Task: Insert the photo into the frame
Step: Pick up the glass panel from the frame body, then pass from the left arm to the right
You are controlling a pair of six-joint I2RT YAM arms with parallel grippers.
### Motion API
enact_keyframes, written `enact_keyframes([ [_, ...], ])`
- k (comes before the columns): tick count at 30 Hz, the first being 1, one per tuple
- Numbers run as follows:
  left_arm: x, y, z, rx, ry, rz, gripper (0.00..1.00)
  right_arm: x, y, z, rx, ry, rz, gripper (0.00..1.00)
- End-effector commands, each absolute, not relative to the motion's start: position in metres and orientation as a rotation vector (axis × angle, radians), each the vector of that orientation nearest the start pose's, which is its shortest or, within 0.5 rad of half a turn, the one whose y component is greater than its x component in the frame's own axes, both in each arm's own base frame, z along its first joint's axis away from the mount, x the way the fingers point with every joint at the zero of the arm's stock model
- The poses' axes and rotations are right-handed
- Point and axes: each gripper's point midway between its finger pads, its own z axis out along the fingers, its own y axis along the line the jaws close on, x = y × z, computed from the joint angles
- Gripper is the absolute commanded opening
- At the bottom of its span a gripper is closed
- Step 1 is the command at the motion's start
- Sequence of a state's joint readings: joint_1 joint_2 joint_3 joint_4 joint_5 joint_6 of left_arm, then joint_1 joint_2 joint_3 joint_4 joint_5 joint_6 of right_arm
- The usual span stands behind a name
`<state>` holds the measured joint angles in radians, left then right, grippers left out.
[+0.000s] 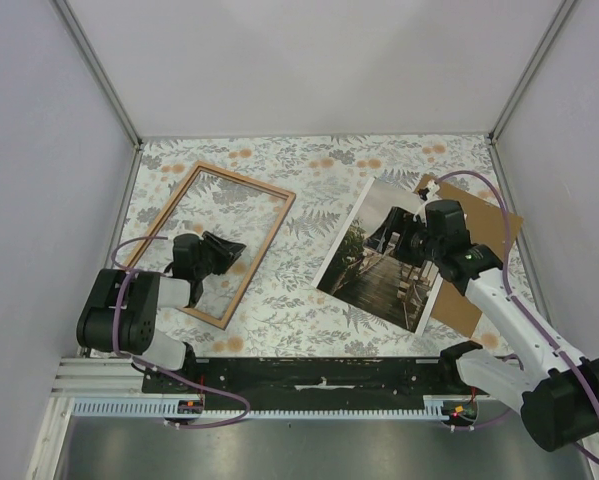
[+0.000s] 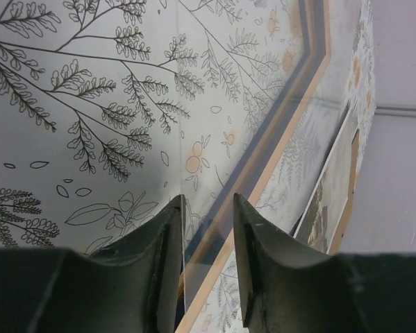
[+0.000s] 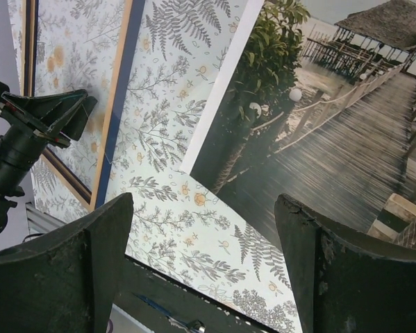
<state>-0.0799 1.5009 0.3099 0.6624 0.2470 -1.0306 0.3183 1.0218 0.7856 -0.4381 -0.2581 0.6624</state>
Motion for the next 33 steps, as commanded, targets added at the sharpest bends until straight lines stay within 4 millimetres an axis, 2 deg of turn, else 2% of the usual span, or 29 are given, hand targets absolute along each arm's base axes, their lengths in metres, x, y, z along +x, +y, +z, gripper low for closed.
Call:
enact_keyframes([
  [1, 0.347, -0.108, 0.060, -0.849, 1.954, -0.983, 0.32, 0.270, 0.169, 0.173, 0.226, 2.292, 0.833, 0.90],
  [5, 0.355, -0.109, 0.084, -0.813, 1.919, -0.998, 0.04, 0.274, 0.174, 0.174, 0.212, 2.298, 0.835, 0.90],
  [9, 0.364, -0.107, 0.116, -0.775, 1.863, -0.996, 0.02, 0.278, 0.179, 0.178, 0.200, 2.293, 0.832, 0.90],
  [11, 0.368, -0.105, 0.138, -0.751, 1.817, -1.003, 0.02, 0.281, 0.183, 0.179, 0.199, 2.291, 0.839, 0.90],
  [15, 0.371, -0.105, 0.170, -0.743, 1.754, -1.027, 0.02, 0.290, 0.196, 0.184, 0.206, 2.284, 0.880, 0.90],
  [18, 0.369, -0.102, 0.188, -0.764, 1.724, -1.027, 0.02, 0.300, 0.210, 0.187, 0.253, 2.269, 0.956, 0.92],
  [21, 0.365, -0.095, 0.193, -0.815, 1.732, -0.993, 0.02, 0.310, 0.227, 0.188, 0.326, 2.238, 1.046, 0.97],
  [25, 0.358, -0.084, 0.195, -0.882, 1.727, -0.928, 0.02, 0.324, 0.259, 0.190, 0.381, 2.193, 1.164, 0.98],
  [30, 0.349, -0.068, 0.202, -0.941, 1.689, -0.851, 0.02, 0.329, 0.300, 0.170, 0.449, 2.229, 1.279, 0.98],
  [33, 0.343, -0.062, 0.196, -0.987, 1.693, -0.818, 0.02, 0.328, 0.318, 0.158, 0.495, 2.231, 1.325, 0.98],
])
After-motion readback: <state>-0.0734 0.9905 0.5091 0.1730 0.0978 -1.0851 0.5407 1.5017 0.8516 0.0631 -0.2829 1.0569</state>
